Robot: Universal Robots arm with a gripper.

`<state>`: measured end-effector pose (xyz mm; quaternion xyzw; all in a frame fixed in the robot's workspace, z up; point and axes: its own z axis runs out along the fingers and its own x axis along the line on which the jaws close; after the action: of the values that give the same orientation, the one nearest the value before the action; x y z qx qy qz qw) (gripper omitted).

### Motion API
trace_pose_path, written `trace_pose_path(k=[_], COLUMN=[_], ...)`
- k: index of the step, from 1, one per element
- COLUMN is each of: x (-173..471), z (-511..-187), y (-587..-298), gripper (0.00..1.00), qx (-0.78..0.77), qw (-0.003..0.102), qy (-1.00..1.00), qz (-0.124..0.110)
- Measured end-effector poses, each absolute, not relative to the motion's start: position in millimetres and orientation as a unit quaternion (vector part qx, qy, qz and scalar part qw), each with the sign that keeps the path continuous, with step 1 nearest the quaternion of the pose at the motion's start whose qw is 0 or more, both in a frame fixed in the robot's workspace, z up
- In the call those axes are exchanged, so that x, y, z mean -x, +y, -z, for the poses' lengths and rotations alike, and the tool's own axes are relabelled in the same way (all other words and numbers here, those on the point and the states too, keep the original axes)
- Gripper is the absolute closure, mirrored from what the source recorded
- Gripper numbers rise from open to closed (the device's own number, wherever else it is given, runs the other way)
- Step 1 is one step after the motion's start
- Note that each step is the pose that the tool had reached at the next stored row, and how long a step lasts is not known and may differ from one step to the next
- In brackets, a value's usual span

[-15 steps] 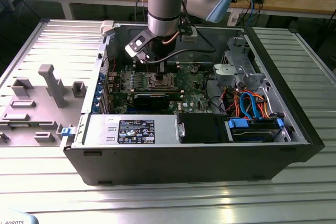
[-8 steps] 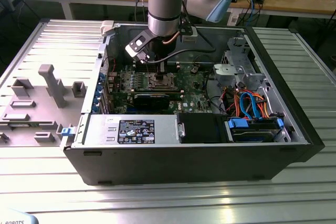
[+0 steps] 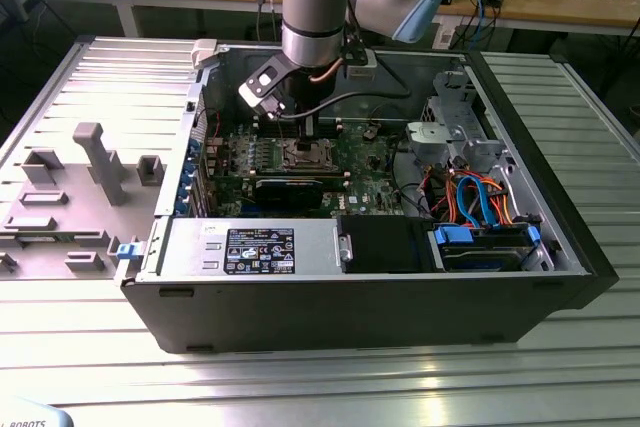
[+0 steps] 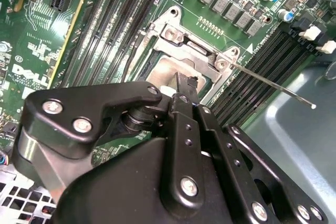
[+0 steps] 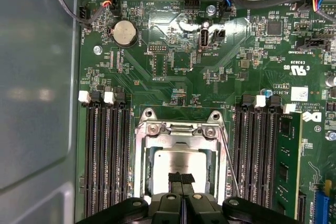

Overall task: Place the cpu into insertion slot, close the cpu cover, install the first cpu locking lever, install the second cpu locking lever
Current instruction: 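Install the first cpu locking lever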

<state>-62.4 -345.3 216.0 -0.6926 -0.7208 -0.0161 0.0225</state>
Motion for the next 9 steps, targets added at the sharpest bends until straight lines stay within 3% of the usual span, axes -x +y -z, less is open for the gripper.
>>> trace_pose_path(k=[9], x=[62.4], z=[-224.1], y=[-345.3], gripper=[0.89], qx=[0.693], qw=[0.023], qy=[-0.721], qz=[0.016])
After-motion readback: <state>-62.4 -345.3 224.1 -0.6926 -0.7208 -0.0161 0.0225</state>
